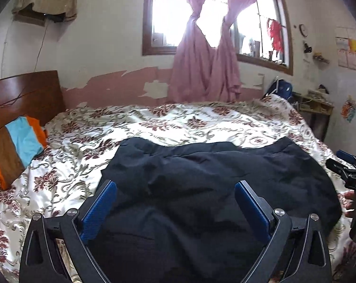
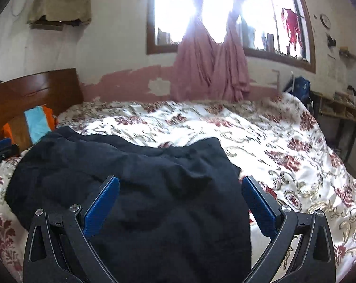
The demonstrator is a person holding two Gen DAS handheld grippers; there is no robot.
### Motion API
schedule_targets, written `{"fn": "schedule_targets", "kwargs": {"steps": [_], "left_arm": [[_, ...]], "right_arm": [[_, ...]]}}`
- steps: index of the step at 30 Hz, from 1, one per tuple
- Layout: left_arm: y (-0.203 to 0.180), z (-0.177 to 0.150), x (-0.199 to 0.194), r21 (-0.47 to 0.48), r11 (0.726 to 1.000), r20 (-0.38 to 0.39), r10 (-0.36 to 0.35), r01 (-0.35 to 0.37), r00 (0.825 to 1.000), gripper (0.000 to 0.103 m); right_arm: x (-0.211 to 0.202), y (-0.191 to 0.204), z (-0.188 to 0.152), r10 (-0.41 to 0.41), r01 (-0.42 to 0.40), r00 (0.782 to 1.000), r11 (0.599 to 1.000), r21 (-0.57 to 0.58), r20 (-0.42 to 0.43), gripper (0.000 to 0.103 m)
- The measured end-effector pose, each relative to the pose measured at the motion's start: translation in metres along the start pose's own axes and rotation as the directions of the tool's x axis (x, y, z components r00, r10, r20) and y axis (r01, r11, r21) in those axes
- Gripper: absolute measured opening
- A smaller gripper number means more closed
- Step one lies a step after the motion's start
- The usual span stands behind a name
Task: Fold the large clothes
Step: 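Lower the folded jacket onto the bed and open both grippers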
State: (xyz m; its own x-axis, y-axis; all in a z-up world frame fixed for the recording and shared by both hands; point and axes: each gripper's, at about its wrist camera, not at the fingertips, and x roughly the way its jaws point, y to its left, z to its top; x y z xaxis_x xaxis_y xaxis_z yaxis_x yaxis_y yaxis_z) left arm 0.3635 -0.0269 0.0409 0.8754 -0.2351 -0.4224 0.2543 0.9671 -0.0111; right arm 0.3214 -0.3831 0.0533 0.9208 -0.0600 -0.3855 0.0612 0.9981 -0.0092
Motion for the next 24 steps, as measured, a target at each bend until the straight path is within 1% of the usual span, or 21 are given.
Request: {"fn": "schedule_targets", "kwargs": {"steps": [3,6,9,12,17,24], "left_arm": [[-0.011,-0.001,-0.012,-0.006,0.999,0.004,-0.04,0.04,0.999,0.101],[-0.017,-0.005,-0.026,-0.018,0.998,0.021,-0.056,0.056,0.998,0.102],[-0.026,-0.01,-0.043,-0.016,0.998,0.042,-0.058,0.059,0.997,0.103],[-0.032,-0.016,-0.057,-0.011,0.999,0.06,-0.046,0.047,0.997,0.103],[-0.037,-0.024,-0.076,-0.016,0.999,0.064,-0.041,0.043,0.997,0.103],[-0.036,-0.037,-0.099,-0.072,0.996,0.071,-0.051,0.056,0.996,0.103]], "right_arm": [[-0.017,0.011,0.003,0.034,-0.034,0.998,0.999,-0.006,0.044,0.101],[-0.033,0.02,0.003,0.063,-0.062,0.996,0.998,-0.009,0.065,0.101],[-0.047,0.027,0.002,0.075,-0.074,0.994,0.997,-0.016,0.077,0.101],[-0.059,0.031,-0.001,0.084,-0.084,0.993,0.996,-0.006,0.082,0.101],[-0.079,0.041,-0.01,0.086,-0.085,0.992,0.996,-0.006,0.088,0.101],[-0.11,0.058,-0.02,0.081,-0.08,0.991,0.997,-0.015,0.11,0.101]]}}
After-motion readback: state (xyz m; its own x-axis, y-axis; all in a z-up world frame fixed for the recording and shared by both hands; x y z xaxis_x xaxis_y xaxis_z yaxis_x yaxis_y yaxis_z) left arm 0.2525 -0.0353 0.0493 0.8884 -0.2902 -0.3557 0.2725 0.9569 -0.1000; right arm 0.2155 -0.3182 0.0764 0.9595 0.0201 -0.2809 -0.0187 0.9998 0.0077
